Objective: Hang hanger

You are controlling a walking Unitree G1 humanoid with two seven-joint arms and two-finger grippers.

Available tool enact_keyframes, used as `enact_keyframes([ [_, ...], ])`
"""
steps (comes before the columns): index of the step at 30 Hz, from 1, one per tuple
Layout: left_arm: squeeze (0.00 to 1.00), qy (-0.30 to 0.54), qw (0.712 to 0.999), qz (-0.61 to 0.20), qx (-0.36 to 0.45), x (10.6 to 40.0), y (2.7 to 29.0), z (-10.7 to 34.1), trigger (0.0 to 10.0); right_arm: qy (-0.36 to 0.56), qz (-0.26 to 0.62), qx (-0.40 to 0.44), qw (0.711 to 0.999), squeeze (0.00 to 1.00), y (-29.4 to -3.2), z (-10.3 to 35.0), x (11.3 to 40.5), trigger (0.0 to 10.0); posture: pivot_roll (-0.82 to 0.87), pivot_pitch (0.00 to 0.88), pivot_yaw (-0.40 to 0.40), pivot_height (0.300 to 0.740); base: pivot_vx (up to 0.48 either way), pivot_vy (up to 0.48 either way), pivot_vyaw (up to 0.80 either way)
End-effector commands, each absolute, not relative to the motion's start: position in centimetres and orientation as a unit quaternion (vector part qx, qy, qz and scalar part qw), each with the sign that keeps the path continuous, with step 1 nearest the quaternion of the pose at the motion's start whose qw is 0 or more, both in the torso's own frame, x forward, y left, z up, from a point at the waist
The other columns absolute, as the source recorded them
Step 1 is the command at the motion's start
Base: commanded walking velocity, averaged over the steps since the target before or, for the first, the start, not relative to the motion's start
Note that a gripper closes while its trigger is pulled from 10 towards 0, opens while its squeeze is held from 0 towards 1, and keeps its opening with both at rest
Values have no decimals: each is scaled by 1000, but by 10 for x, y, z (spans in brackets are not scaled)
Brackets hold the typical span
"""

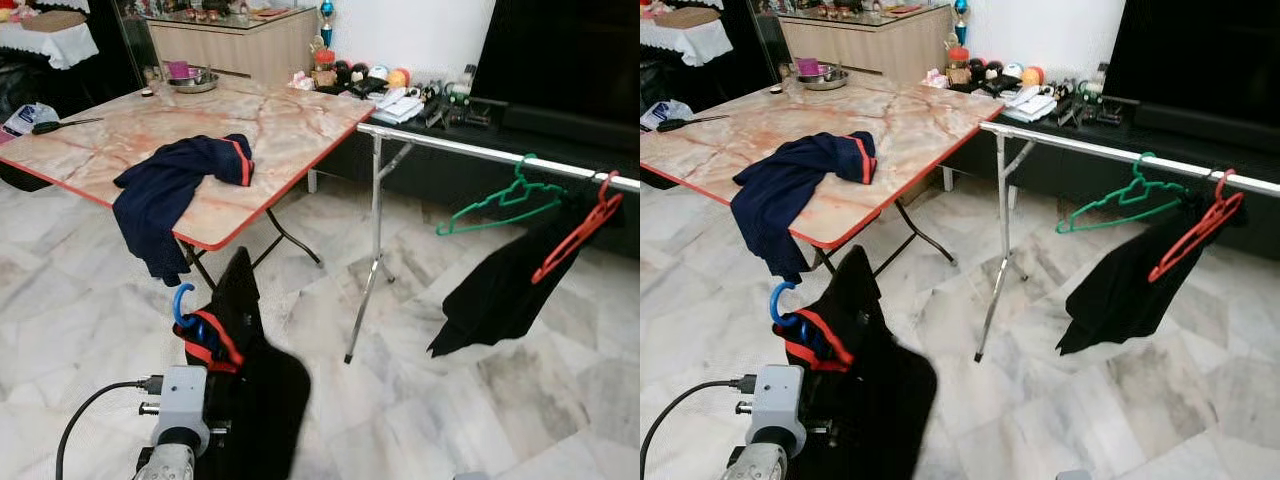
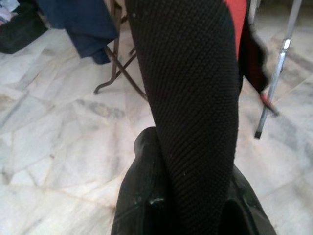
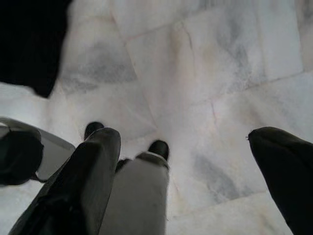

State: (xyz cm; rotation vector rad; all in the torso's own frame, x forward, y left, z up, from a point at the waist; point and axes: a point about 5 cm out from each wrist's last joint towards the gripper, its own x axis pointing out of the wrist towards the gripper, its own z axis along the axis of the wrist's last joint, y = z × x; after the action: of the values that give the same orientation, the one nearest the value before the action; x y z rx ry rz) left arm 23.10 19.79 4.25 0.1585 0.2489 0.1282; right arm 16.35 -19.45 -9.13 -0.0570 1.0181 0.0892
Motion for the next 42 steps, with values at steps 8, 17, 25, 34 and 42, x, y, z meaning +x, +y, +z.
enact_keyframes([
  [8, 0, 95, 991, 60, 77, 235, 198, 55, 10000, 505, 37, -27, 862, 0, -200, -97, 146, 10000, 10, 0, 31, 740, 0, 300, 0],
  [17, 0, 94, 991, 54, 79, 234, 198, 56, 10000, 511, 36, -23, 858, 0, -199, -101, 136, 10000, 11, 22, 33, 740, 0, 454, 0],
  [25, 0, 91, 991, 53, 83, 236, 198, 59, 10000, 503, 37, -15, 863, 0, -192, -100, 142, 10000, 17, 53, 34, 740, 0, 0, 0],
  [34, 0, 88, 991, 48, 85, 237, 197, 62, 10000, 501, 31, -9, 865, 0, -192, -98, 146, 10000, 25, 101, 33, 740, 0, 0, -533],
  [42, 0, 86, 992, 44, 84, 238, 196, 64, 10000, 497, 26, -8, 867, 0, -197, -96, 150, 10000, 23, 138, 29, 740, 0, 0, -800],
])
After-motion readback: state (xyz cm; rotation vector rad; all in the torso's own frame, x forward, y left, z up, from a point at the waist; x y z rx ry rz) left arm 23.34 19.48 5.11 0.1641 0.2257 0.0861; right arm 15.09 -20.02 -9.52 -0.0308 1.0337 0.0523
